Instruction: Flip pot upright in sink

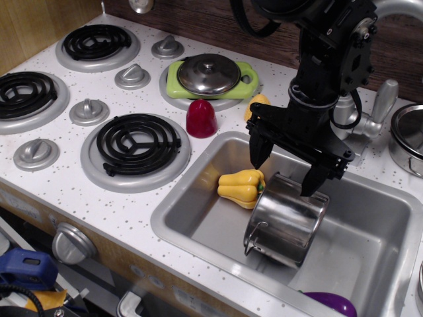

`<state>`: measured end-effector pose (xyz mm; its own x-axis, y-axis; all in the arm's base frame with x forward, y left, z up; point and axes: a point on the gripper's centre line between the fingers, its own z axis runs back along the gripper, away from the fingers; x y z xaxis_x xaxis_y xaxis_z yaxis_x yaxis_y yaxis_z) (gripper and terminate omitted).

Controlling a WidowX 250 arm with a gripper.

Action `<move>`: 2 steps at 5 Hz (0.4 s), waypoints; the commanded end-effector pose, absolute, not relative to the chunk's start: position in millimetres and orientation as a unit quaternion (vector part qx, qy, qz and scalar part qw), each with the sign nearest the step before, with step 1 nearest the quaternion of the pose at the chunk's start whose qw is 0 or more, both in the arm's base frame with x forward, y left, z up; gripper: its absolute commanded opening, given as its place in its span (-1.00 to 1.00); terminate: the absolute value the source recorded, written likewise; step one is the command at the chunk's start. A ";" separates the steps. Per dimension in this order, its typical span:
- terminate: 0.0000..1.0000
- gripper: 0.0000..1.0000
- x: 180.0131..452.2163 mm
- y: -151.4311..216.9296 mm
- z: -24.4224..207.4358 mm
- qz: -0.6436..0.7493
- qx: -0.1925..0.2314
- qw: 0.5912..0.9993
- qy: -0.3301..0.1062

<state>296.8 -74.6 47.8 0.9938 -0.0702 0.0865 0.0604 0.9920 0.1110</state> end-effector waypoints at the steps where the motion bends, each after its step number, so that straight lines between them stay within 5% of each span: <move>1: -1.00 1.00 296.8 -74.6 47.8 -0.033 0.054 0.997 -0.045; 2: -1.00 1.00 296.4 -66.2 50.8 -0.038 -0.004 0.998 -0.058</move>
